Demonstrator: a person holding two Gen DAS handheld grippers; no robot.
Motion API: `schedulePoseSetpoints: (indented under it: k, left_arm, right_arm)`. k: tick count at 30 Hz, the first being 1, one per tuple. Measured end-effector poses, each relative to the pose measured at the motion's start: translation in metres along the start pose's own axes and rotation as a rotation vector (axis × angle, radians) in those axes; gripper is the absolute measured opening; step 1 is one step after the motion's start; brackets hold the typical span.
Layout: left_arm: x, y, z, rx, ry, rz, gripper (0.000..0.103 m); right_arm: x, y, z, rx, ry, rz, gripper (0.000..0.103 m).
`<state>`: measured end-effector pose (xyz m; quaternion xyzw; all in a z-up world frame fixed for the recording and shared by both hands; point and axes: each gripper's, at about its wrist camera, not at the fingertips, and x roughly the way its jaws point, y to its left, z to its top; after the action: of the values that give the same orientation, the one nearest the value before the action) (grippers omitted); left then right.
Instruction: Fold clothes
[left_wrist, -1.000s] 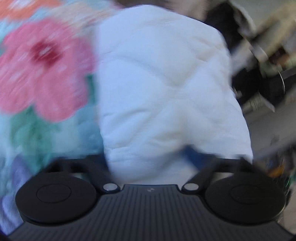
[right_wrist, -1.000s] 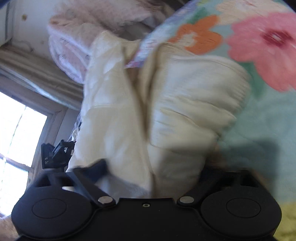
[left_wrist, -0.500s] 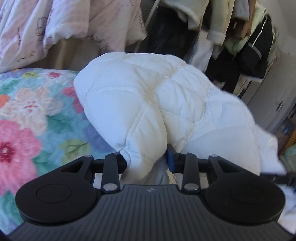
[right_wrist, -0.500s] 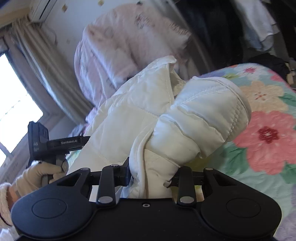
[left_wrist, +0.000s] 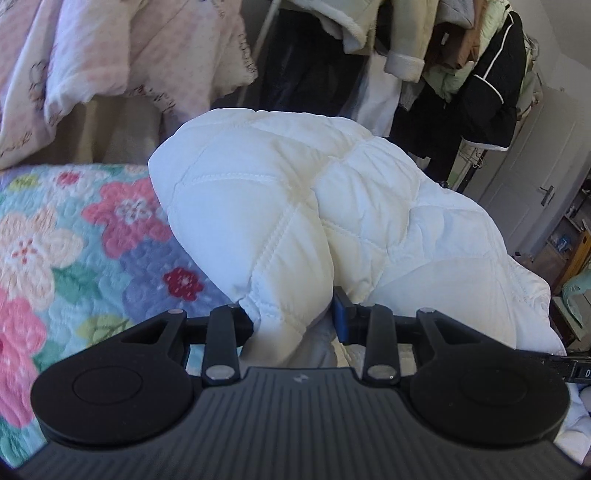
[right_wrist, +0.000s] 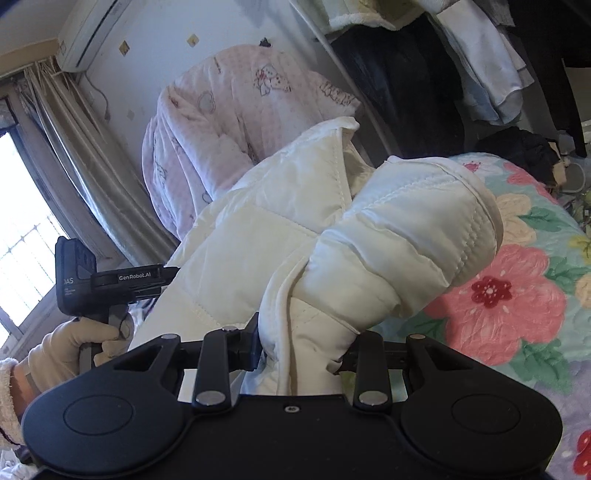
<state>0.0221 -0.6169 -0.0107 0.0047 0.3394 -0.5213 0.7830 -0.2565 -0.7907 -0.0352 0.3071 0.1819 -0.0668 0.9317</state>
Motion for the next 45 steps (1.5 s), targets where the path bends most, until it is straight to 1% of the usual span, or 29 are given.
schedulePoseSetpoints:
  k: [5, 9, 11, 13, 17, 21, 24, 28, 31, 32, 33, 35, 36, 38, 39, 41, 44, 45]
  left_arm:
    - [0.01, -0.026, 0.016, 0.031, -0.022, -0.018, 0.033]
    - [0.023, -0.036, 0.013, 0.062, -0.046, -0.043, 0.033]
    - [0.032, -0.035, 0.011, 0.052, -0.042, -0.049, 0.033]
    - [0.043, -0.032, 0.011, 0.033, -0.019, -0.046, 0.033]
    - [0.059, -0.03, 0.009, 0.047, 0.01, -0.037, 0.033]
    - [0.072, -0.025, 0.013, 0.066, 0.011, -0.025, 0.033]
    - [0.086, -0.019, 0.031, 0.071, -0.008, -0.02, 0.033]
    - [0.11, -0.015, 0.063, 0.071, -0.054, -0.027, 0.033]
    - [0.133, -0.017, 0.087, 0.073, -0.092, -0.021, 0.034]
    - [0.143, -0.018, 0.092, 0.07, -0.093, -0.016, 0.036]
    - [0.156, -0.017, 0.095, 0.068, -0.076, -0.007, 0.036]
    - [0.185, -0.015, 0.097, 0.067, -0.017, 0.016, 0.039]
    - [0.201, -0.013, 0.094, 0.066, 0.021, 0.033, 0.041]
    - [0.232, -0.009, 0.085, 0.076, 0.095, 0.078, 0.042]
    - [0.245, -0.009, 0.08, 0.083, 0.123, 0.11, 0.046]
    - [0.258, -0.014, 0.074, 0.099, 0.122, 0.15, 0.05]
    - [0.264, -0.02, 0.073, 0.138, 0.127, 0.167, 0.052]
    - [0.263, -0.018, 0.073, 0.136, 0.131, 0.162, 0.053]
  right_arm:
    - [-0.017, -0.005, 0.008, -0.003, -0.05, -0.018, 0.037]
    - [-0.024, -0.014, 0.011, -0.001, -0.077, -0.039, 0.037]
    - [-0.026, -0.019, 0.012, 0.001, -0.087, -0.047, 0.037]
    - [-0.022, -0.022, 0.013, 0.004, -0.08, -0.068, 0.037]
    - [-0.011, -0.028, 0.014, 0.013, -0.063, -0.093, 0.037]
    - [0.0, -0.034, 0.016, 0.007, -0.047, -0.106, 0.037]
    - [0.017, -0.033, 0.038, -0.064, -0.021, -0.13, 0.037]
    - [0.032, -0.038, 0.08, -0.113, -0.064, -0.129, 0.037]
    - [0.044, -0.056, 0.106, -0.137, -0.092, -0.137, 0.037]
    - [0.049, -0.063, 0.113, -0.146, -0.102, -0.142, 0.037]
    - [0.052, -0.073, 0.118, -0.14, -0.107, -0.14, 0.037]
    - [0.062, -0.098, 0.126, -0.118, -0.088, -0.147, 0.038]
    - [0.069, -0.109, 0.128, -0.122, -0.07, -0.17, 0.04]
    - [0.086, -0.135, 0.127, -0.093, -0.012, -0.22, 0.041]
    - [0.095, -0.146, 0.126, -0.086, 0.027, -0.249, 0.04]
    - [0.11, -0.164, 0.124, -0.08, 0.104, -0.306, 0.04]
    - [0.115, -0.176, 0.127, -0.037, 0.136, -0.329, 0.041]
    - [0.116, -0.178, 0.128, -0.025, 0.146, -0.34, 0.045]
